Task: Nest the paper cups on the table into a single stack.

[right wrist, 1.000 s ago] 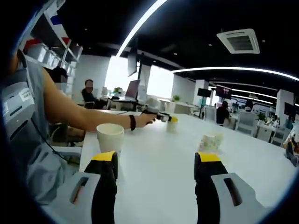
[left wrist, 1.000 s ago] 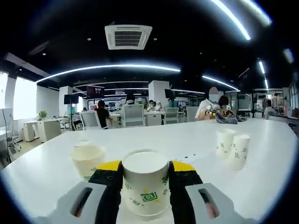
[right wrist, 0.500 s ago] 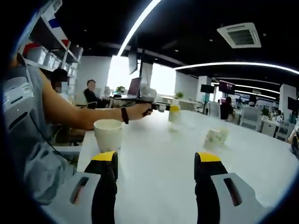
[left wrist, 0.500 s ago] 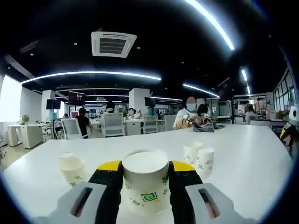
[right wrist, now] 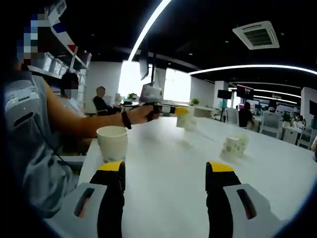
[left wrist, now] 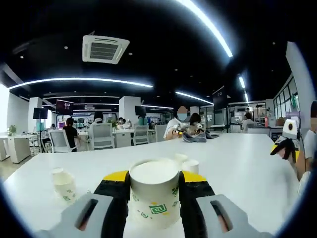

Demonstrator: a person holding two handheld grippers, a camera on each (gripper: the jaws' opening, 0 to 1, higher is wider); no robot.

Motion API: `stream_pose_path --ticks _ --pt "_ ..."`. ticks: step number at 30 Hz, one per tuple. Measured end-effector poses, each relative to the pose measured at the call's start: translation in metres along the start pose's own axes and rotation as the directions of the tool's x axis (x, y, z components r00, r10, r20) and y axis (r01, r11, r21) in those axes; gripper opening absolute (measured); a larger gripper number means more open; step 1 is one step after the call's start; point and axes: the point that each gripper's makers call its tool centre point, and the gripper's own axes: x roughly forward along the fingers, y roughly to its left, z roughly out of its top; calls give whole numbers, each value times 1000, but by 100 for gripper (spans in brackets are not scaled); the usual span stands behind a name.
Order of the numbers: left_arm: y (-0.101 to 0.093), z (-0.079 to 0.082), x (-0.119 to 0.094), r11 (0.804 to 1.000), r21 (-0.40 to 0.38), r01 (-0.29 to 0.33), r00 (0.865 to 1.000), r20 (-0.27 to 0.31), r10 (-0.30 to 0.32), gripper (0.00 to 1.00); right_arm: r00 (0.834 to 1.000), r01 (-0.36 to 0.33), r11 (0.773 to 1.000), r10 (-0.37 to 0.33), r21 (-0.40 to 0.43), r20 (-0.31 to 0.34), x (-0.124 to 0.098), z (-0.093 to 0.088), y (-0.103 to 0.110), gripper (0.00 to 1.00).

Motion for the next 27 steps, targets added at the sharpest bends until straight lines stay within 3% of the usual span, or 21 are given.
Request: stream_pose_path --ticks 5,8,11,14,19,21,27 --pt "-17 -1 -4 998 25 63 998 4 -63 41 1000 3 1000 -3 3 -17 1 -5 -16 69" --pt "-28 -4 -1 994 -20 104 994 16 -104 41 999 -36 999 36 10 14 3 4 -22 70" --pt "-33 -9 0 992 -26 120 993 9 -120 41 998 -56 998 55 26 31 3 13 -30 70" --pt "-36 -9 0 992 -11 128 992 9 -128 41 999 -43 999 43 22 -6 4 14 -39 70" --pt "-40 -12 1 989 -32 148 989 7 -148 41 998 -62 998 62 14 -11 8 22 -48 70" --pt "-46 -11 1 986 -26 163 987 18 -163 41 992 -121 992 121 27 -18 14 23 -47 70" --pt "-59 -9 2 979 -23 204 979 22 -203 41 983 -183 983 183 24 -14 36 36 -56 70"
